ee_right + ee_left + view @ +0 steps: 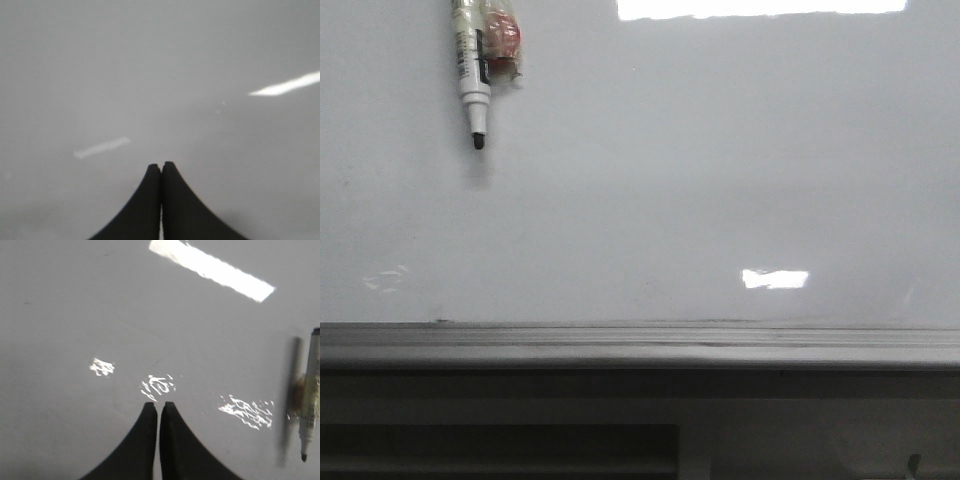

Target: Write number 2 on whiteboard

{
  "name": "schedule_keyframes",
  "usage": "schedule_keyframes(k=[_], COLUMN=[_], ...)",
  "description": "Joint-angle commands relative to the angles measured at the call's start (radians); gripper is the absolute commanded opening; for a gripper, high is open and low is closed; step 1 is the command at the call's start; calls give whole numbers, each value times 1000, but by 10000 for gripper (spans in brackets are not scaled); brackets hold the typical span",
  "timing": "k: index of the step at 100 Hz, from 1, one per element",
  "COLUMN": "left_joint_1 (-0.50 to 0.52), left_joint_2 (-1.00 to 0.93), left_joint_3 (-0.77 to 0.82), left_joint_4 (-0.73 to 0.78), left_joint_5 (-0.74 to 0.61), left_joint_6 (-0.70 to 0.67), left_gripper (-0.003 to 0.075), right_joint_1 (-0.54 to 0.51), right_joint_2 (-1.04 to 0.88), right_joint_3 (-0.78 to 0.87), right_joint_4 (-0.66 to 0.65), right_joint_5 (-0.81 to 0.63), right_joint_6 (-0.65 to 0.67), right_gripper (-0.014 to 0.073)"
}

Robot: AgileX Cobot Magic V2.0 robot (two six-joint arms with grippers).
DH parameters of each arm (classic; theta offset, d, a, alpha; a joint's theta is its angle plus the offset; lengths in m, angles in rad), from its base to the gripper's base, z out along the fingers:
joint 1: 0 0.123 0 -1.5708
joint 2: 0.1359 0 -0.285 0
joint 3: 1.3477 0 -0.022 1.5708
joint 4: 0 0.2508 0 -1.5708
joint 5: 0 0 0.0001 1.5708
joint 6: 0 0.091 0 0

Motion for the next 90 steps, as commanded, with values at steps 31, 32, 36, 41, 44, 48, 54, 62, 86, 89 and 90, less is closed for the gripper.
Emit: schedule_keyframes(k=[31, 32, 36, 41, 44, 48, 54, 62, 86, 89, 90], left_joint_1=[-178, -185, -206, -228, -240, -255, -273, -294, -357, -368, -373], left_joint_2=[207, 215, 238, 276, 305, 336, 396, 474, 730, 757, 769], left_joint_3=[-151, -151, -153, -157, -162, -172, -194, -231, -350, -364, -371], left_joint_4=[-378, -389, -458, -533, -569, -617, -672, -740, -810, -810, -810], left_joint_5=[-32, -32, -32, -32, -32, -32, -32, -28, 12, 19, 21], left_joint_6=[389, 410, 459, 531, 562, 603, 654, 730, 827, 827, 827], left_gripper=[3, 8, 43, 97, 132, 190, 267, 360, 388, 388, 388], right_joint_1=[120, 122, 133, 139, 144, 146, 146, 146, 146, 146, 146], right_joint_2=[258, 261, 268, 276, 278, 278, 278, 278, 278, 278, 278], right_joint_3=[-220, -224, -227, -233, -237, -240, -245, -245, -245, -245, -245], right_joint_4=[-30, -30, -27, -25, -25, -23, -21, -19, -15, -15, -15], right_joint_5=[64, 64, 64, 66, 63, 63, 61, 58, 60, 60, 60], right_joint_6=[-57, -57, -57, -57, -57, -57, -57, -57, -57, -57, -57], right_gripper=[129, 144, 250, 372, 426, 472, 475, 464, 464, 464, 464])
